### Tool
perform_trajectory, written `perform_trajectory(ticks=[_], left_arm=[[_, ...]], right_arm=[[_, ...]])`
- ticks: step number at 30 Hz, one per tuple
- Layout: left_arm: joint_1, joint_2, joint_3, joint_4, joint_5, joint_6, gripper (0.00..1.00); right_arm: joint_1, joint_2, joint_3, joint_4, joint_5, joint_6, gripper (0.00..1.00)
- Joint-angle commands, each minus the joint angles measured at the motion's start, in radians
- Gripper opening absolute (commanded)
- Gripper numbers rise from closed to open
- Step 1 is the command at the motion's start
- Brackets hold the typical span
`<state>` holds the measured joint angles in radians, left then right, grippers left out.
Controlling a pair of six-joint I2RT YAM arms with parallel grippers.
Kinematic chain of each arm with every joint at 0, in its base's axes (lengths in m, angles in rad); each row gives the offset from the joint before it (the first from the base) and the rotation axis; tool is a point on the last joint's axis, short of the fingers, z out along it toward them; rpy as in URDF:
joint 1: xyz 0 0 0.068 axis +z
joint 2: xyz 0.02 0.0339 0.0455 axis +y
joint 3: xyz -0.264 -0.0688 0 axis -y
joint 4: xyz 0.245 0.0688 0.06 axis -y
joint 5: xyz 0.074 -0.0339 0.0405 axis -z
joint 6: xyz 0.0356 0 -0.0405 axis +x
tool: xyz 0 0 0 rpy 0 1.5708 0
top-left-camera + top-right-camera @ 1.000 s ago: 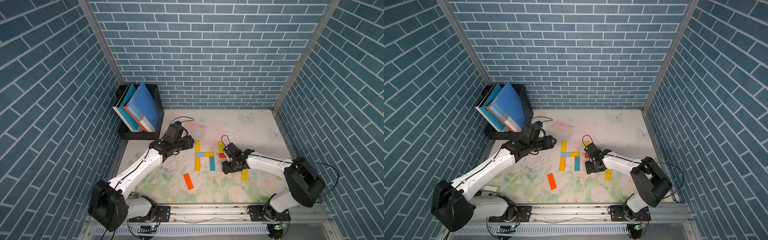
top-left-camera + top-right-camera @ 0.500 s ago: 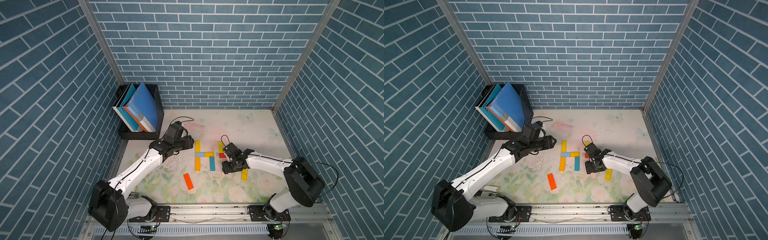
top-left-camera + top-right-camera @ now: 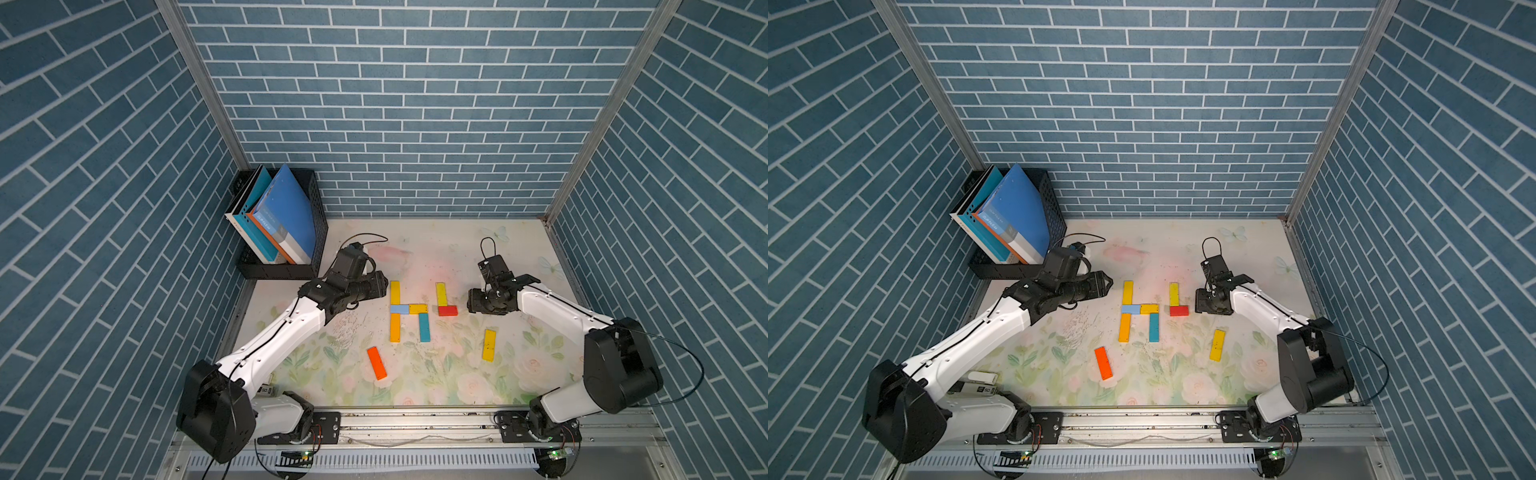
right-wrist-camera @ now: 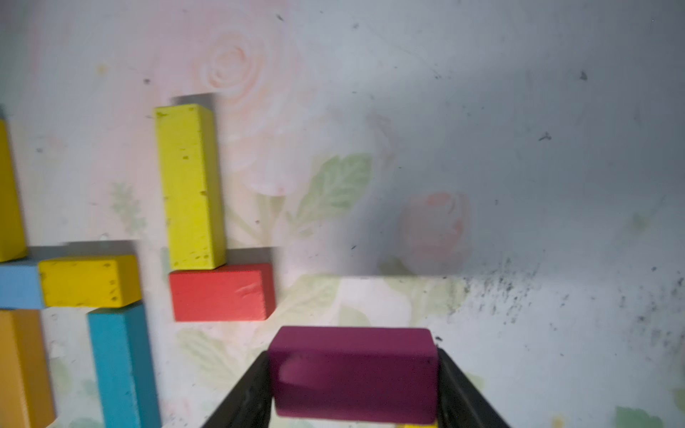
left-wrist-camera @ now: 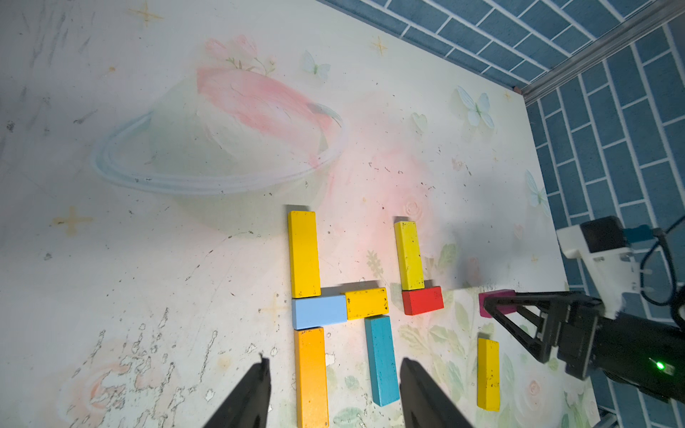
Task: Assemble the letter h with building blocks
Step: Pick up the building block from the center of the board, then assemble the building block at the center of the board.
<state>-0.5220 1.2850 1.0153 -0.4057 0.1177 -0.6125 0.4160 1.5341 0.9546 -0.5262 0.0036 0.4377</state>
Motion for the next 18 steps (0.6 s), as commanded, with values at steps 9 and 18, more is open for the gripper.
perform_trajectory(ticks=[9, 18], left_arm=[[0.010, 0.011, -0.029, 0.011, -0.005, 0.013, 0.61], [0.009, 0.016, -0.037, 0.015, -0.010, 0.010, 0.61]], right_arm=[[-0.016, 0.141, 0.024, 0.075, 0.000, -0.082, 0.52], [-0.016, 0.172, 0.041, 0.098, -0.022, -0.071, 0.75]])
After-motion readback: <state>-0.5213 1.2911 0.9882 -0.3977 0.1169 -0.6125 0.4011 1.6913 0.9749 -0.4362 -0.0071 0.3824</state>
